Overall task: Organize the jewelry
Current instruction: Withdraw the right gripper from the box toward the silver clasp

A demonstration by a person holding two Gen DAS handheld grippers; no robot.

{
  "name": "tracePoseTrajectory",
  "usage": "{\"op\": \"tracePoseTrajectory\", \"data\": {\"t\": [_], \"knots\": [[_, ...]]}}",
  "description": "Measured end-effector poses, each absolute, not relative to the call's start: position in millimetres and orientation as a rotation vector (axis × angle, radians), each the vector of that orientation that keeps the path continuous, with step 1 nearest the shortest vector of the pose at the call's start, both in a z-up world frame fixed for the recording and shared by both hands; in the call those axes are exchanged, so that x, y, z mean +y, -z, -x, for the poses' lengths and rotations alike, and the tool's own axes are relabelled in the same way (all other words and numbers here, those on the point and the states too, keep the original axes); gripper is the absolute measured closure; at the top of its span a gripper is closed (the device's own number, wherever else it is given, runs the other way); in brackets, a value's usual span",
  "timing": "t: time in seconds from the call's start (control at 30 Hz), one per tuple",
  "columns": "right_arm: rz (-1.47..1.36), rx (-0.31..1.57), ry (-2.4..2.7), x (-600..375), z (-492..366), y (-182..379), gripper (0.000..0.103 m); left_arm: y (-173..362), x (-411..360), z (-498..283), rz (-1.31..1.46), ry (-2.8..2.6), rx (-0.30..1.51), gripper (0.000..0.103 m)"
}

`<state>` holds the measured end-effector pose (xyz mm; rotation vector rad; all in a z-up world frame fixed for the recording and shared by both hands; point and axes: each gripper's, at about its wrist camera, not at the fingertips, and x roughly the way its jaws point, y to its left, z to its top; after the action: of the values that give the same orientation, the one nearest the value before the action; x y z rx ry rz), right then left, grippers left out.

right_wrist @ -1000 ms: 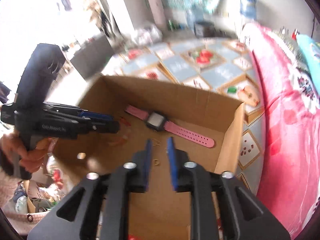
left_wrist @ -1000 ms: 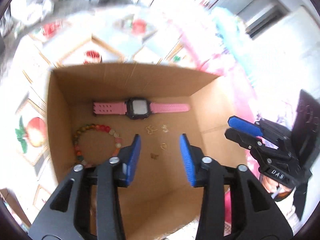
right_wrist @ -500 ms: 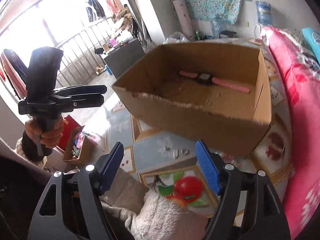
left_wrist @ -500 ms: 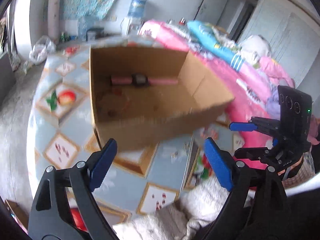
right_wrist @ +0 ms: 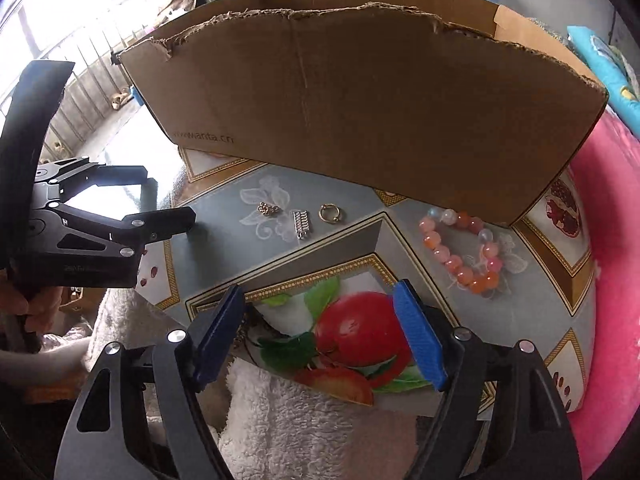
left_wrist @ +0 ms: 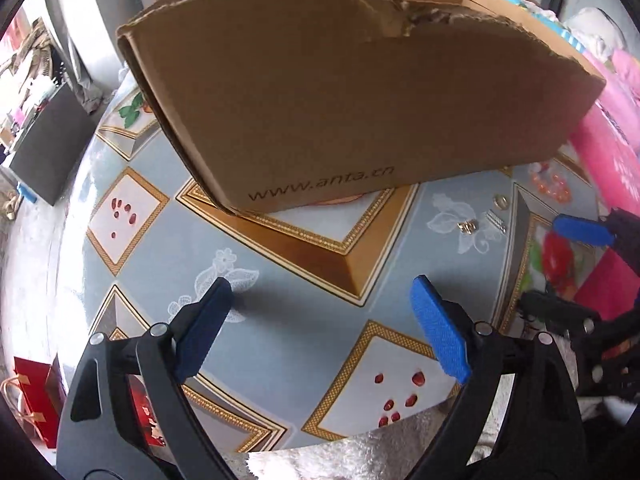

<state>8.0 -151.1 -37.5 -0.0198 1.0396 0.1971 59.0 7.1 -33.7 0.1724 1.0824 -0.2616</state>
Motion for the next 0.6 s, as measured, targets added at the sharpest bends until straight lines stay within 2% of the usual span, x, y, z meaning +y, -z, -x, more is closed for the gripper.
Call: {"op": "tracePoseTrajectory", "data": {"t": [0.1, 0.17, 0.6], "knots": [[0.024, 1.042, -0.184, -149.2, -10.8, 39.2, 0.014, 36.0, 6.5, -61.6, -0.171, 0.246, 1.078, 0.012], [0.039, 1.046, -0.174, -146.2, -10.0, 40.4, 0.007, 39.1, 9.0, -63.6, -0.154, 0.232, 1.084, 0.009], [0.087, 1.055, -0.152, -130.4, -8.0, 44.8, 0.006, 37.1, 1.0, -64.8, -0.142, 0.2, 1.105, 0.008]]}}
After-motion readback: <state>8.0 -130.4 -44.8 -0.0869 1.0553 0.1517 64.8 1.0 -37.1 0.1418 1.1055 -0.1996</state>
